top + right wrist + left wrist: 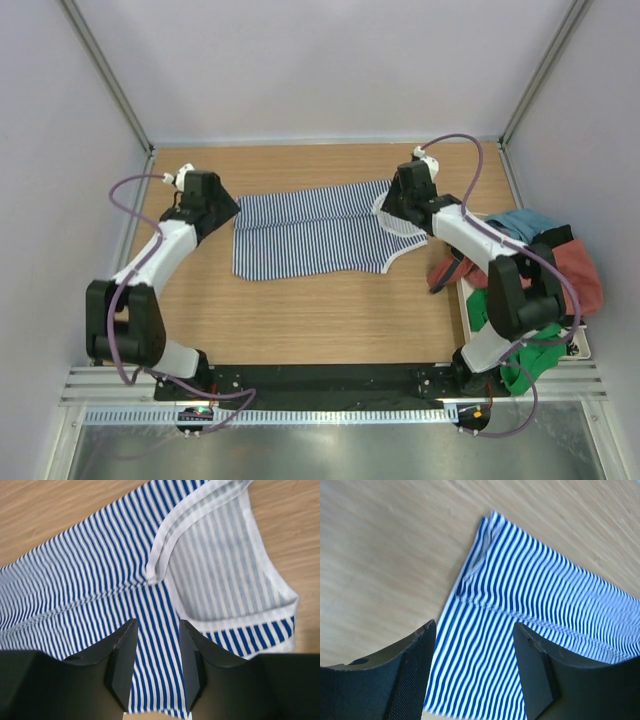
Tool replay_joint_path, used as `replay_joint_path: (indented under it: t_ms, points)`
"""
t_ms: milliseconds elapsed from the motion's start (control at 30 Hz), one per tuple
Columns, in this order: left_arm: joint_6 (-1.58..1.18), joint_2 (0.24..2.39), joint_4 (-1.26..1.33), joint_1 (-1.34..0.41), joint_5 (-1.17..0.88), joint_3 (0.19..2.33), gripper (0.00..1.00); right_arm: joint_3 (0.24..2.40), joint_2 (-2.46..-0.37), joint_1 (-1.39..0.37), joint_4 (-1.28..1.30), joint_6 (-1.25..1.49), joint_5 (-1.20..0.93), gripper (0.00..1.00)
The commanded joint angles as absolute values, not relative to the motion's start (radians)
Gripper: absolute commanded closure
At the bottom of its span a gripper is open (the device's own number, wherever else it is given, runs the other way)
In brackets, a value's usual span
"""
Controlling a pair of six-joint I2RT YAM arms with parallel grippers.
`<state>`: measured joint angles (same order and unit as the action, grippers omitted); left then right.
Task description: Fold and stack the tank tops
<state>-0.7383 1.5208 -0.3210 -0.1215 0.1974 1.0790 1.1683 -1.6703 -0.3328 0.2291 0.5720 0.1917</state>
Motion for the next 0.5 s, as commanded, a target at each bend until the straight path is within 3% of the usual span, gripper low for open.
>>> replay_joint_path:
  t_ms: [0, 167, 467]
  points:
    - [-0.799, 1.378, -0.331, -0.153, 0.167, 0.941, 0.37, 1.036, -1.562, -0.376, 0.245, 0.548, 0.155, 0.54]
    - [-0.836, 1.234, -0.344, -0.166, 0.094, 0.759, 0.44, 0.887, -1.436, -0.446, 0.291, 0.545, 0.138, 0.52]
    - [-0.813, 1.13, -0.387, -0.173, 0.155, 0.644, 0.48, 0.729, -1.368, -0.465, 0.275, 0.58, 0.115, 0.5]
